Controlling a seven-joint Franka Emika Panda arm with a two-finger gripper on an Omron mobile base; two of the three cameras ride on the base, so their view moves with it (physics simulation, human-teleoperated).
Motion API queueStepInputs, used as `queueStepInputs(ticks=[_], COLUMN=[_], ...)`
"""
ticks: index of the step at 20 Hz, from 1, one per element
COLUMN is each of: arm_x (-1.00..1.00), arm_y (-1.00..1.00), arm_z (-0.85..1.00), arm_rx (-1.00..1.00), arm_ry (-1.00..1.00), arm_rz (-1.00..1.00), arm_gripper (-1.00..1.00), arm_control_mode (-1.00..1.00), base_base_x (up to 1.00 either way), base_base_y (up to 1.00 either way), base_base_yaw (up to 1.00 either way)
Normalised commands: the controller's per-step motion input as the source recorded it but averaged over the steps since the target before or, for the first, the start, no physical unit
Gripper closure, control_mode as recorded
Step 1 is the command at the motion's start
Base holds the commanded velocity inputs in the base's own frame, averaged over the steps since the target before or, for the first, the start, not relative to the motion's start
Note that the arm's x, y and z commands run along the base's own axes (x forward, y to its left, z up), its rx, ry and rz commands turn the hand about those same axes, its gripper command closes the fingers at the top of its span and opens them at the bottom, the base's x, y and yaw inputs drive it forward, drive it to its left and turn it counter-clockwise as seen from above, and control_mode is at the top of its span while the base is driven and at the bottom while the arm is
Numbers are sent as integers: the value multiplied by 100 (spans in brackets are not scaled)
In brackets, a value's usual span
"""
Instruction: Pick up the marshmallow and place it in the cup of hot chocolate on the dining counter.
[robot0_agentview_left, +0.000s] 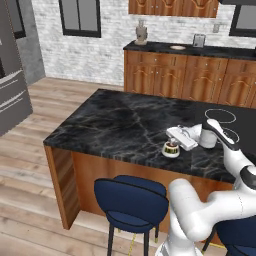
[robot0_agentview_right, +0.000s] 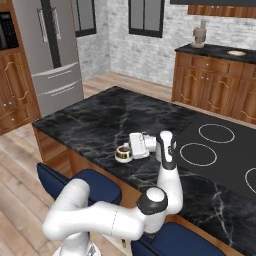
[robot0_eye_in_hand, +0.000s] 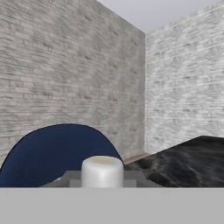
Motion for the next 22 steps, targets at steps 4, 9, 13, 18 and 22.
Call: queueStepInputs(ticks=[4, 9, 13, 18, 22], arm_x=[-6, -18, -36, -47, -66], arm_y=[0, 0, 0, 0, 2], arm_z=[-5, 0, 18, 63, 73], arm_rx=[0, 0, 0, 0, -1], arm_ry=[-3, -3, -12, -13, -17], arm_rz=[0, 0, 0, 0, 0], arm_gripper=[-100, -100, -100, -100, -100], arm_control_mode=[-100, -100, -100, -100, -100], base_base_x=[0, 0, 0, 0, 0], base_base_y=[0, 0, 0, 0, 0], base_base_yaw=[0, 0, 0, 0, 0])
